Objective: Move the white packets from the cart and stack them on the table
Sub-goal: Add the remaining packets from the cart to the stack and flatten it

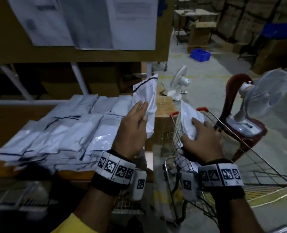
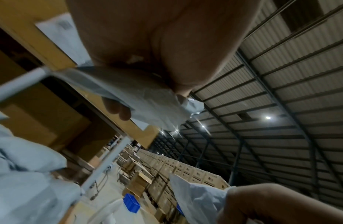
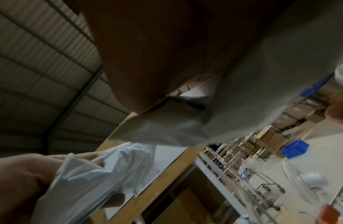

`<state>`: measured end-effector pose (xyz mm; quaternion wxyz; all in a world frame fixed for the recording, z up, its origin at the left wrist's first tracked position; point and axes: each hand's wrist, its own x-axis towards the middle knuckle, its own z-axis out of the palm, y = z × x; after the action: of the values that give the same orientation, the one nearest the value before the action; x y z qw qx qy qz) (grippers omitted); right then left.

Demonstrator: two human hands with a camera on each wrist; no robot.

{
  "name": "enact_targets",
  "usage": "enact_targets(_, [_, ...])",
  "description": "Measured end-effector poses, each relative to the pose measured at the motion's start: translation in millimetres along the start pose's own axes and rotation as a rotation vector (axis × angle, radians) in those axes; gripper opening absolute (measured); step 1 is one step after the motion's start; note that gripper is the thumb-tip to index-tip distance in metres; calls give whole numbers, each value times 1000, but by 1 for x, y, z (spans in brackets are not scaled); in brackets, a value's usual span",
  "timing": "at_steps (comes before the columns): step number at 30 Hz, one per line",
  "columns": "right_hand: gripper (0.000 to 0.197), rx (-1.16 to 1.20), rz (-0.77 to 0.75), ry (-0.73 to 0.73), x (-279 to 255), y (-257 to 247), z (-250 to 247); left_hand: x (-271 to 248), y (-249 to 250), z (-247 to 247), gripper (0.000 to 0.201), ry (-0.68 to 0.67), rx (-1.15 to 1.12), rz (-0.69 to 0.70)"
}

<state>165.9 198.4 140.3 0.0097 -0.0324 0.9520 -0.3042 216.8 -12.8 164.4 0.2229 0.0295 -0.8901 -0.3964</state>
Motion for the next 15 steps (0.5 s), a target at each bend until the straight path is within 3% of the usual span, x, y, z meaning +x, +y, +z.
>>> enact_targets(7, [87, -2, -157, -16, -14, -70, 44, -30, -56, -96, 44, 173, 42, -82])
enact_targets(15, [94, 24, -257, 21, -15, -186, 122, -33, -175, -223, 44, 248, 137, -191])
